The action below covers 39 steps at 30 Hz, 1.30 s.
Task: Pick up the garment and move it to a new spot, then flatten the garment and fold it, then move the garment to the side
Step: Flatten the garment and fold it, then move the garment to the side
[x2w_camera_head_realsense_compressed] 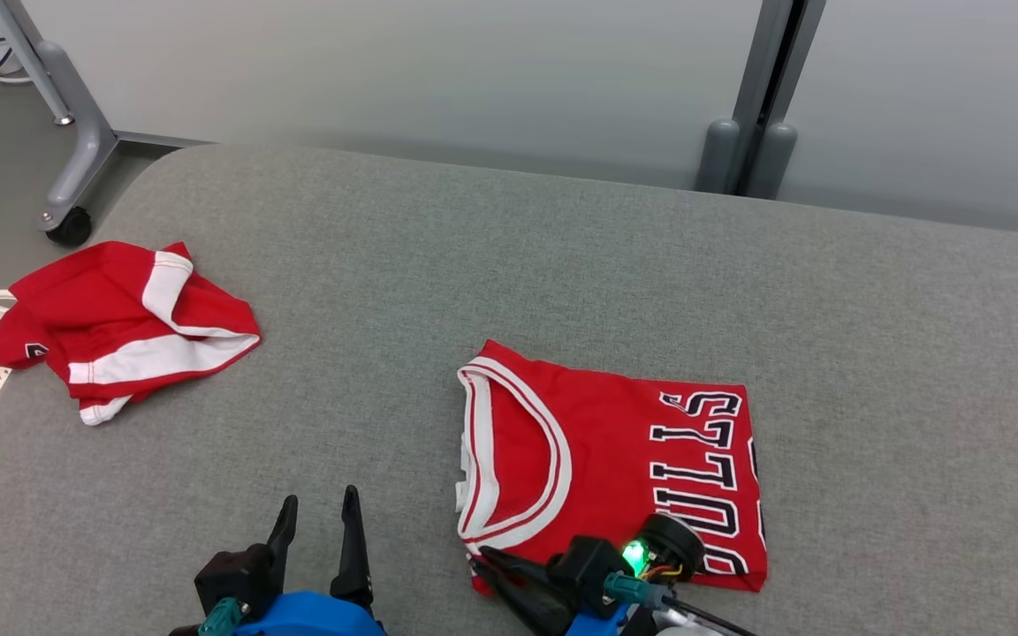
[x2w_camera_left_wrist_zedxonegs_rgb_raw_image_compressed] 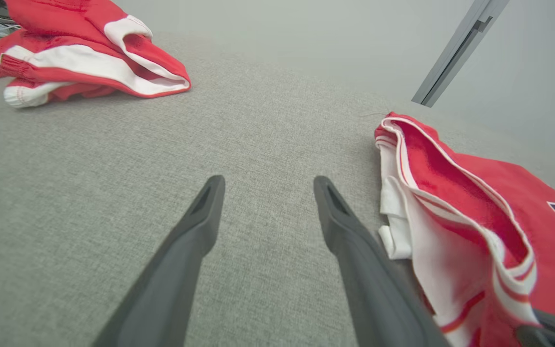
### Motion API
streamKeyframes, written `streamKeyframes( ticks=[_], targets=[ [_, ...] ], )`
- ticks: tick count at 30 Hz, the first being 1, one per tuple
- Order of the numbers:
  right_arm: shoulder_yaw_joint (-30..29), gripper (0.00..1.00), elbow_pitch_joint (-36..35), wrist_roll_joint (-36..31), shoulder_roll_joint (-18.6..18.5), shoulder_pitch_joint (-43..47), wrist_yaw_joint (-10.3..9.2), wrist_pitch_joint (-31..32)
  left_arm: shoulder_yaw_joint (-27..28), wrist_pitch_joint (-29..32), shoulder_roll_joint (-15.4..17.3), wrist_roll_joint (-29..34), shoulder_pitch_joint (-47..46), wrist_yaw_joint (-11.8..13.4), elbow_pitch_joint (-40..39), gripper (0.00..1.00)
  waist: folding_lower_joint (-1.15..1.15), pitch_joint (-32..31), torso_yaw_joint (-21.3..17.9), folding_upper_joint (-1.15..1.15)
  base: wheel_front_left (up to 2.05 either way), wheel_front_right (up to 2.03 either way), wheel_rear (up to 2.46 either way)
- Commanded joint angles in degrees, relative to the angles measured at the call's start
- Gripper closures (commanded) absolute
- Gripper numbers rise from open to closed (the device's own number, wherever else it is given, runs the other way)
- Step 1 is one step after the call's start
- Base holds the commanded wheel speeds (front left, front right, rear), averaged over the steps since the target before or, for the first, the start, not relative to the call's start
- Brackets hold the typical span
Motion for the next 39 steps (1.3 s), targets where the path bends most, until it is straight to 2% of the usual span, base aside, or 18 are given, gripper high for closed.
streamKeyframes(
  ticks=[1,3,5,9,15,19,25,29,39],
  targets=[
    [0.77,0.00,-0.42,1.99,0.68,-0.74,0.01,-0.08,0.20,-0.01,-0.03,0.39,-0.85,0.15,0.13,0.00,0.00,0.05,0.04,0.00,0.00,0.00,0.00],
    [1.32,0.00,-1.45,4.54,0.80,-1.50,0.01,-0.10,0.97,0.00,-0.02,0.47,-1.12,0.42,0.00,0.00,0.00,0.00,-0.50,0.00,0.00,0.00,0.00],
    [-1.16,0.00,-3.24,5.38,0.09,-1.78,0.00,-0.09,1.81,-0.01,-0.02,0.69,-0.85,0.66,-0.26,0.00,0.00,-0.32,-1.49,0.00,0.00,0.00,0.00],
    [-12.77,0.00,-6.03,1.44,-2.15,1.53,0.01,-0.08,3.45,-0.01,-0.04,1.20,-0.66,0.73,-1.27,0.00,0.00,-0.76,-3.96,0.00,0.00,0.00,0.00],
    [-31.37,0.00,-8.74,-5.20,-2.44,7.22,0.01,-0.08,5.11,0.00,-0.02,2.80,-0.86,1.12,-2.82,0.00,0.00,-1.04,-8.19,0.00,0.00,0.00,0.00],
    [-38.38,0.00,-9.70,-8.64,-1.28,10.09,0.01,-0.08,6.43,-0.01,0.00,3.91,-0.52,1.11,-3.71,0.00,0.00,-1.45,-10.73,0.00,0.00,0.00,0.00],
    [-42.76,0.00,-10.06,-11.15,0.55,13.87,0.01,-0.09,8.19,-0.01,0.00,5.67,1.76,1.44,-5.72,0.00,0.00,-2.73,-13.94,0.00,0.00,0.00,0.00],
    [-43.67,0.00,-9.60,-12.11,1.13,16.50,0.01,-0.09,8.59,-0.01,0.00,6.50,3.65,1.20,-6.35,0.00,0.00,-4.00,-15.03,0.00,0.00,0.00,0.00],
    [-43.79,0.00,-10.02,-10.92,1.29,16.79,0.01,-0.09,7.78,0.00,-0.01,6.95,3.36,0.97,-6.57,0.00,0.00,-3.06,-14.11,0.00,0.00,0.00,0.00]
  ],
)
